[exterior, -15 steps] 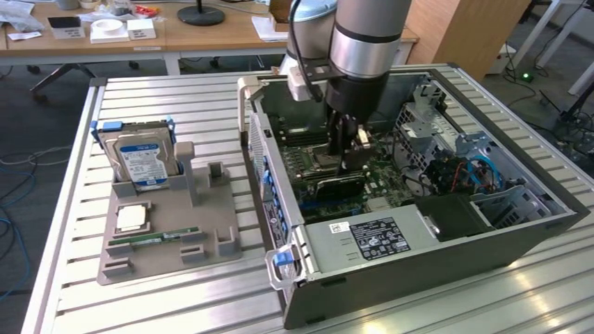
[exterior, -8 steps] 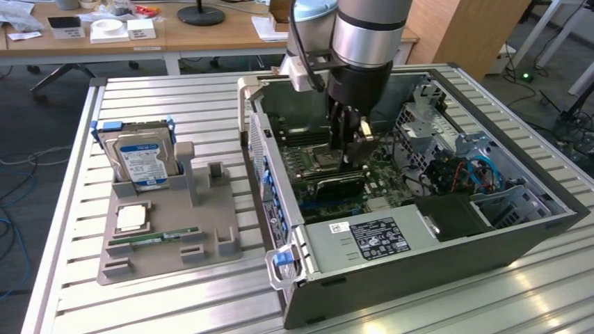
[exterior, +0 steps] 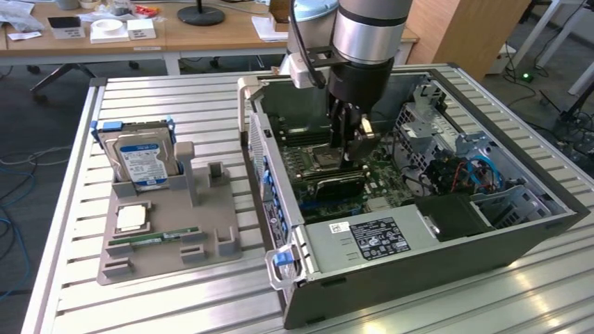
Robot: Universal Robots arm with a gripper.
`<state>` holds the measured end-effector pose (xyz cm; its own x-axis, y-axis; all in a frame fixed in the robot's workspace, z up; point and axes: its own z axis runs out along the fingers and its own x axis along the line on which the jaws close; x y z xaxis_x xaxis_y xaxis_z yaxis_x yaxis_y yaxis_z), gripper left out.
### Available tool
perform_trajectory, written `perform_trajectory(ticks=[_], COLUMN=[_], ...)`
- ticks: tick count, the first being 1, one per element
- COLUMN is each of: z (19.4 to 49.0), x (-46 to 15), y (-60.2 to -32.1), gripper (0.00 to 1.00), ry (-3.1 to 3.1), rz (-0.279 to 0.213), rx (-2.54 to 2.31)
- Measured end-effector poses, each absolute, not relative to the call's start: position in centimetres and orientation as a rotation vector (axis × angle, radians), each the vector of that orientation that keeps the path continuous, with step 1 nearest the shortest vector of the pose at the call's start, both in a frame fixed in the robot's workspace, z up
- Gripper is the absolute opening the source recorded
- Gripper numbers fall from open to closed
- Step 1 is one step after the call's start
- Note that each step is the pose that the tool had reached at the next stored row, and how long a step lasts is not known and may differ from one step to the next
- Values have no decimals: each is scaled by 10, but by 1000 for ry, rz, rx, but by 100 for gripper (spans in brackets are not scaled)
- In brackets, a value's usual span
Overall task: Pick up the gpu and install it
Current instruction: 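Press down on the gpu until it lock into place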
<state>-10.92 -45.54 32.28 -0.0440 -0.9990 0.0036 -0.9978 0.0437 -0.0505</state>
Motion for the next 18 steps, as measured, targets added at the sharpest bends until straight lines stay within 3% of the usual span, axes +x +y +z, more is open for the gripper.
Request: perform_trajectory(ticks=[10,12,14,18], z=[323,323,323,323], x=[-109,-109,-109,-109], y=[-455,-455,-455,-455], gripper=[50,38,38,20], ry=[2246,2246,2246,2246], rz=[-61,-61,-61,-61], rx=[-2149,-2149,-2149,-2149])
